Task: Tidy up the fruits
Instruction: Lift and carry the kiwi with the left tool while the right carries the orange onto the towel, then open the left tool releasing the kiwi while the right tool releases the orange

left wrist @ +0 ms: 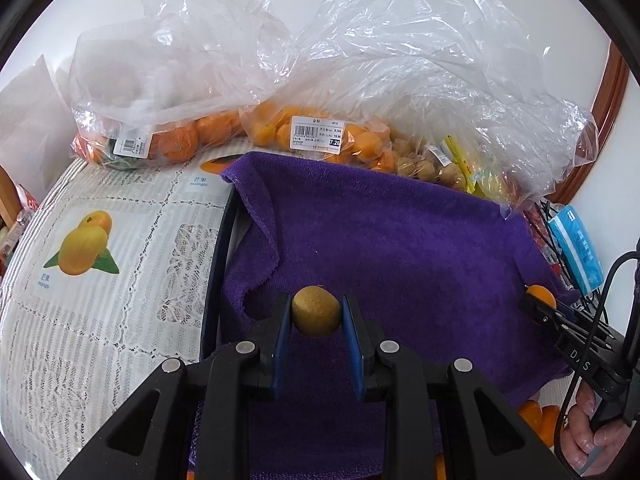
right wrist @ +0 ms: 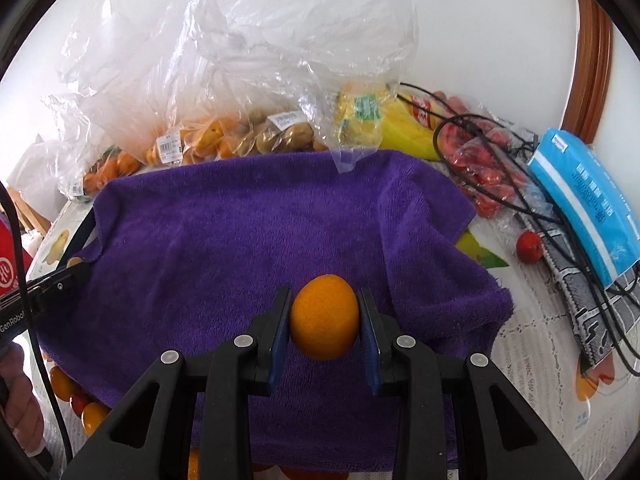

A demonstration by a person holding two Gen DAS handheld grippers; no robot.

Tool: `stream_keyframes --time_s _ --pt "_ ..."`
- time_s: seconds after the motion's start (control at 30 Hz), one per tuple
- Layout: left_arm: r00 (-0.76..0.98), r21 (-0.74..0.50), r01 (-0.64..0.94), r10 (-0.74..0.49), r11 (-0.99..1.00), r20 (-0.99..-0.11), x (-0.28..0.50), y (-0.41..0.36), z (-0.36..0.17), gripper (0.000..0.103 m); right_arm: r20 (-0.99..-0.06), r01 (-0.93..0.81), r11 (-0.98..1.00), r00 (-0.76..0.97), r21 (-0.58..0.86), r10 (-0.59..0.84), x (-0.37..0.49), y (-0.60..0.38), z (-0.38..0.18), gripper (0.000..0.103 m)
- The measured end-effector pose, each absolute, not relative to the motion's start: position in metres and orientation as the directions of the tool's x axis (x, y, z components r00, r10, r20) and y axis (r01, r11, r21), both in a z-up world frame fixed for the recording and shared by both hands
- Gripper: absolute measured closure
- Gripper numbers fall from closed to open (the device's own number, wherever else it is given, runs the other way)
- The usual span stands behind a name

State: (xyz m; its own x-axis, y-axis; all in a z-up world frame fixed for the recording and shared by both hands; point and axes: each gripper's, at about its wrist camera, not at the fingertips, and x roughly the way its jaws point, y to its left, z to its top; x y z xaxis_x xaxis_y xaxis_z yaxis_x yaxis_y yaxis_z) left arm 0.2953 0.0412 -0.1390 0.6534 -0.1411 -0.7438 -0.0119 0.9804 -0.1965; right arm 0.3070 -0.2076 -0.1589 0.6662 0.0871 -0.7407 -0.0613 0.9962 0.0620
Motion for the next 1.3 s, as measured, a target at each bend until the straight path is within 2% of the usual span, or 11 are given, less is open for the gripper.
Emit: stream_keyframes --time_s 0.47,0.77,0.83,0.93,1.07,1.17,1.3 --pt "0.637 -0.172 0.006 -0.136 0.985 -0.759 0.296 0.037 -0.144 0.079 -0.757 -0.059 0.997 0.649 0.056 0.081 0.308 -0.21 -0.164 0.071" --pt "0.637 -0.179 0.011 -0.145 0.984 -0.757 0.295 0.038 -0.144 0.079 -0.72 -0.075 0.996 0.689 0.044 0.084 0.301 -0.208 -0.154 0.068" --pt "0.637 -0.188 0.014 -0.154 0.982 -0.755 0.295 0.038 -0.143 0.079 -0.71 -0.081 0.996 0.698 0.046 0.089 0.299 -0.207 -0.151 0.062" --pt "0.64 -0.193 0.007 -0.153 0.981 -0.753 0.295 0.039 -0.142 0.072 -0.7 -0.075 0.996 0.708 0.048 0.087 0.297 -0.207 -0.149 0.049" --pt "0.636 -0.2 0.004 -0.157 0.98 -0.756 0.295 0.04 -0.141 0.07 -0.699 -0.065 0.997 0.712 0.033 0.07 0.297 -0.206 -0.147 0.047" --pt "0.644 -0.2 -0.002 -0.152 0.98 -0.75 0.294 0.041 -0.139 0.056 -0.696 -0.052 0.998 0.715 0.032 0.06 0.297 -0.206 -0.145 0.039" --pt "0.656 -0.19 0.0 -0.143 0.982 -0.741 0.291 0.04 -0.135 0.055 -0.682 -0.026 1.0 0.731 0.017 0.031 0.294 -0.209 -0.142 0.039"
